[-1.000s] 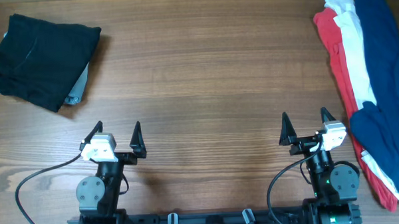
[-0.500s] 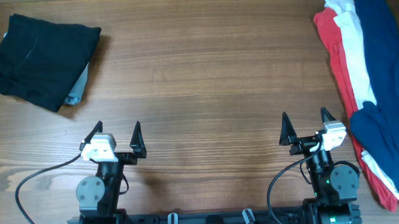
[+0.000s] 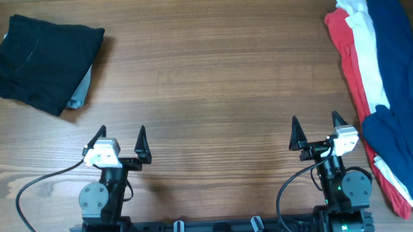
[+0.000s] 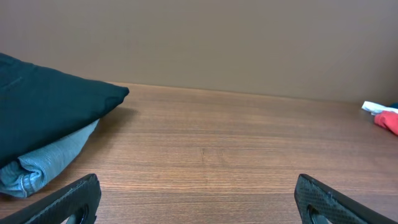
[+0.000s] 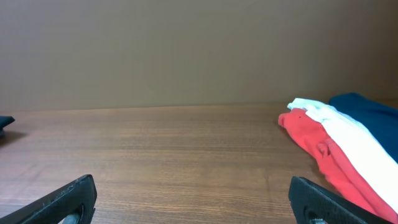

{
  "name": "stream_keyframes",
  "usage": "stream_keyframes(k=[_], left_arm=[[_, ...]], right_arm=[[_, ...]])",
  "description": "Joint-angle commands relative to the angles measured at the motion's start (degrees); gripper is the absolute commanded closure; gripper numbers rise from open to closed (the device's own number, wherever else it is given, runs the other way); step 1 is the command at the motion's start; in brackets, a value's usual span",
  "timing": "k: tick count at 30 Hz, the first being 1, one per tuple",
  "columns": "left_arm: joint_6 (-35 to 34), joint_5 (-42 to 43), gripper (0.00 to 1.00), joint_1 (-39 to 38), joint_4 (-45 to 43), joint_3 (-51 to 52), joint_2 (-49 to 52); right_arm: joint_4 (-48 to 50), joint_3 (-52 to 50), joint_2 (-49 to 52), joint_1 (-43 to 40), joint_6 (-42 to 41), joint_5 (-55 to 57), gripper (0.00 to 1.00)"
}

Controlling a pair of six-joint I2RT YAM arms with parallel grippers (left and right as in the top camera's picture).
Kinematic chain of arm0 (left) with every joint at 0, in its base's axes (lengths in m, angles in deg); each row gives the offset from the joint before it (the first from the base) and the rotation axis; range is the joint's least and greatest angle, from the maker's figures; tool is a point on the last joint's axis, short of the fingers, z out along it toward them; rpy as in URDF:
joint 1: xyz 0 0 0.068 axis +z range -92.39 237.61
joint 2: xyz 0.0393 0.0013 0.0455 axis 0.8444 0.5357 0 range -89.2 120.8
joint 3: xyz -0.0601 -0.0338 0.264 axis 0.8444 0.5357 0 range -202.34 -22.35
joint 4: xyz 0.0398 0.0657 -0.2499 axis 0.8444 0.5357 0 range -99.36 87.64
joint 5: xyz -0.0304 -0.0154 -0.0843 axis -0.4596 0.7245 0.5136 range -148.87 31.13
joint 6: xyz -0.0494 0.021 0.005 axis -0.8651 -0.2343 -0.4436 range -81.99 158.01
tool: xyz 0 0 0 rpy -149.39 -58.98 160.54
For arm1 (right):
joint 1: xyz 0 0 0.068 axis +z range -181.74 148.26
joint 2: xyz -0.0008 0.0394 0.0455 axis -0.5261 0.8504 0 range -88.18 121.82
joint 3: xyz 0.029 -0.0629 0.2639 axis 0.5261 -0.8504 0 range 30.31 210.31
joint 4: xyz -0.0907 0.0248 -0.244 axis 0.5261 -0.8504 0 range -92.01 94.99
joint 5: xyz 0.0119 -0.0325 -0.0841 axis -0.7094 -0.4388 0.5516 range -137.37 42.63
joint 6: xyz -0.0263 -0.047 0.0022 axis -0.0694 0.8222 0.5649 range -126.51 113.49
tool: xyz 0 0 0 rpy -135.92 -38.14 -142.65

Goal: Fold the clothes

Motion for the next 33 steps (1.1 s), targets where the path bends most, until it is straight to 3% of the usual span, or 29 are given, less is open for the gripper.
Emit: stream_keyframes(k=[1, 17, 25, 33], left_arm=[[1.11, 1.14, 0.00, 0.37, 0.42, 0.17, -0.57], [0.90, 1.79, 0.00, 0.37, 0.35, 0.17, -0.57], [0.63, 2.23, 0.00, 0.39, 0.26, 0.11, 0.15], [-5.01, 2.84, 0.00, 0.37, 1.33, -5.92, 5.64]], right_arm=[[0.17, -0.07, -0.61, -0.31, -0.42, 0.59, 0.00], [0.57, -0.04, -0.61, -0.31, -0.63, 0.39, 0.00], [-0.33, 0.44, -0.15, -0.31, -7.48, 0.46, 0.00], [-7.23, 10.97, 8.26, -0.31, -7.02, 2.34, 0.00]])
